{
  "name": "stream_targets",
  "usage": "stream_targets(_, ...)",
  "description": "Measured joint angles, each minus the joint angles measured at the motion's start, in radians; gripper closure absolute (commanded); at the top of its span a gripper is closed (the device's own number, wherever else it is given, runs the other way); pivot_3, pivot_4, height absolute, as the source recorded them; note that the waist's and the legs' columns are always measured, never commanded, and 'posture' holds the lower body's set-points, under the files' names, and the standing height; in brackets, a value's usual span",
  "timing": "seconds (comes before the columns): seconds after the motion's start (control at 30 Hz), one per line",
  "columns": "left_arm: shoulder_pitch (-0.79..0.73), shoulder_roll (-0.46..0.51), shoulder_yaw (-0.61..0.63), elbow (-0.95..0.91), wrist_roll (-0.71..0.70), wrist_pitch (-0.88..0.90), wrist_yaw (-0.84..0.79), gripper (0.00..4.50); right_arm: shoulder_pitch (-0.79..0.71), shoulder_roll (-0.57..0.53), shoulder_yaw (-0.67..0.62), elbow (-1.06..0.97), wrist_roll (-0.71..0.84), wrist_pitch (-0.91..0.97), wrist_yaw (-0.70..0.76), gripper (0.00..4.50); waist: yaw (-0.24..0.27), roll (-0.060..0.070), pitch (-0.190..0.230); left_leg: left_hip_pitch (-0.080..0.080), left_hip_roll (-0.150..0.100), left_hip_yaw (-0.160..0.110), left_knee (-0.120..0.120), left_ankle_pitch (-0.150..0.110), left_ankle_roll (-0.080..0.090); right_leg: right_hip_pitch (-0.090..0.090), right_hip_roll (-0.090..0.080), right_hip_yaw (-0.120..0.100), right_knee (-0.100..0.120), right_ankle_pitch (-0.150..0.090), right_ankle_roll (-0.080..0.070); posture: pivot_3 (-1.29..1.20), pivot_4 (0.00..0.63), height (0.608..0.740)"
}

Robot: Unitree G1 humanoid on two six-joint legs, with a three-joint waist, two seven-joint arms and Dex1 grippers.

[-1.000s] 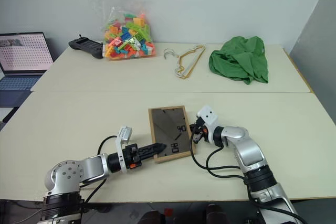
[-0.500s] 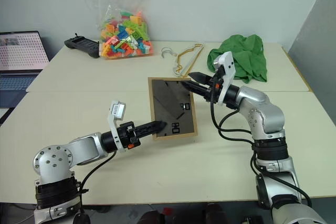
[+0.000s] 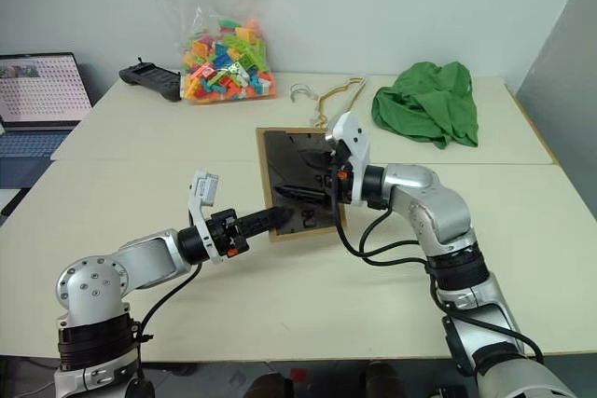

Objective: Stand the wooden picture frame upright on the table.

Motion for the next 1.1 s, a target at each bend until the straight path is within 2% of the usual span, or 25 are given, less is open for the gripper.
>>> stream_targets(0.17,0.006,0.008,-0.007,0.004,-0.029,0.005,0.008,3.15,0.034,-0.103,-0.076,-0.076,0.145,0.159,0.050,0.40,0.000,0.000,0.000,-0.003,0.000,-0.004,0.001,0.000,0.000,0.000,0.000,-0.003,-0.001,0.000,0.000,0.00,0.150,0.740)
stream_targets(0.3,-0.004,0.006,-0.005,0.019,-0.089,0.022,0.055,3.15,0.064,-0.203,-0.081,-0.064,0.144,0.141,0.095,0.40,0.000,0.000,0.000,-0.004,-0.001,-0.006,0.001,0.000,0.000,0.000,0.000,-0.005,-0.002,0.000,0.000,0.00,0.150,0.740)
stream_targets(0.37,-0.027,0.006,0.000,0.060,-0.168,0.041,0.122,3.15,0.077,-0.225,-0.080,-0.004,0.052,0.000,0.089,0.40,0.000,0.000,0.000,-0.005,-0.001,-0.007,0.002,0.000,0.000,0.000,0.000,-0.006,-0.002,0.000,0.000,0.00,0.150,0.740)
stream_targets(0.43,-0.032,0.003,-0.002,0.119,-0.308,0.056,0.228,3.15,0.083,-0.255,-0.073,0.110,-0.126,-0.324,0.057,0.40,0.000,-0.001,0.000,-0.005,-0.001,-0.007,0.002,0.000,0.000,0.000,-0.001,-0.006,-0.002,0.000,0.000,0.00,0.150,0.740)
stream_targets(0.53,-0.027,0.031,-0.045,0.177,-0.496,0.037,0.355,3.15,0.085,-0.362,-0.007,0.343,-0.482,-0.900,-0.137,0.40,0.002,-0.002,0.001,-0.007,-0.001,-0.007,0.002,0.000,0.000,0.000,-0.002,-0.007,-0.003,0.000,0.000,0.00,0.150,0.740)
stream_targets(0.57,-0.026,0.055,-0.070,0.185,-0.581,0.019,0.404,3.15,0.079,-0.401,0.025,0.456,-0.646,-1.147,-0.261,0.40,0.001,-0.002,0.001,-0.007,-0.001,-0.007,0.002,0.000,-0.001,-0.001,-0.002,-0.007,-0.003,0.000,0.000,0.00,0.150,0.740)
stream_targets(0.6,-0.025,0.078,-0.092,0.189,-0.641,0.005,0.434,3.15,0.069,-0.422,0.051,0.528,-0.756,-1.296,-0.349,0.40,0.000,-0.002,0.001,-0.007,-0.001,-0.006,0.001,0.002,-0.003,-0.002,-0.003,-0.006,-0.003,0.000,0.000,0.00,0.150,0.740)
stream_targets(0.63,-0.025,0.099,-0.114,0.190,-0.705,-0.013,0.466,3.15,0.045,-0.433,0.094,0.607,-0.918,-1.480,-0.501,0.40,-0.003,-0.002,0.001,-0.006,-0.001,-0.004,0.001,0.002,-0.004,-0.003,-0.003,-0.004,-0.002,0.000,0.000,0.00,0.150,0.740)
stream_targets(0.73,-0.026,0.097,-0.152,0.189,-0.755,-0.030,0.482,3.15,-0.005,-0.419,0.164,0.672,-1.162,-1.670,-0.752,0.40,-0.015,-0.001,0.001,-0.002,-0.001,0.000,0.001,0.003,-0.005,-0.003,-0.001,0.000,0.001,0.000,0.000,0.00,0.150,0.740)
stream_targets(0.77,-0.024,0.097,-0.165,0.188,-0.759,-0.030,0.482,3.15,-0.040,-0.404,0.196,0.699,-1.273,-1.726,-0.883,0.40,-0.015,-0.001,0.001,-0.002,-0.001,0.000,0.001,0.003,-0.005,-0.003,-0.001,0.001,0.002,0.000,0.000,0.00,0.150,0.740)
stream_targets(0.9,-0.018,0.112,-0.190,0.165,-0.760,-0.047,0.483,3.15,-0.126,-0.355,0.264,0.762,-1.449,-1.761,-1.113,0.40,-0.016,-0.002,0.002,0.002,-0.001,0.003,0.001,0.003,-0.006,-0.002,-0.001,0.003,0.004,0.000,0.000,0.00,0.150,0.740)
stream_targets(0.97,-0.010,0.107,-0.196,0.153,-0.759,-0.065,0.490,3.15,-0.153,-0.337,0.281,0.785,-1.488,-1.774,-1.194,0.40,-0.015,-0.002,0.002,0.002,-0.001,0.005,0.001,0.003,-0.006,-0.002,-0.002,0.005,0.004,0.000,0.000,0.00,0.150,0.740)
stream_targets(1.0,0.003,0.101,-0.196,0.132,-0.760,-0.081,0.490,3.15,-0.171,-0.336,0.288,0.815,-1.498,-1.797,-1.229,0.76,-0.012,-0.003,0.002,0.002,-0.001,0.005,0.001,0.003,-0.006,-0.002,-0.002,0.005,0.003,0.000,0.000,0.00,0.150,0.740)
stream_targets(1.03,0.006,0.100,-0.197,0.126,-0.760,-0.084,0.490,3.15,-0.174,-0.337,0.289,0.821,-1.499,-1.803,-1.233,0.83,-0.011,-0.003,0.002,0.002,-0.001,0.005,0.001,0.003,-0.006,-0.002,-0.002,0.005,0.003,0.000,0.000,0.00,0.150,0.740)
stream_targets(1.1,0.015,0.101,-0.198,0.102,-0.759,-0.089,0.490,3.15,-0.191,-0.341,0.304,0.849,-1.509,-1.833,-1.255,1.31,-0.005,-0.003,0.002,0.002,-0.001,0.006,0.001,0.003,-0.006,-0.001,-0.003,0.005,0.003,0.000,0.000,0.00,0.150,0.740)
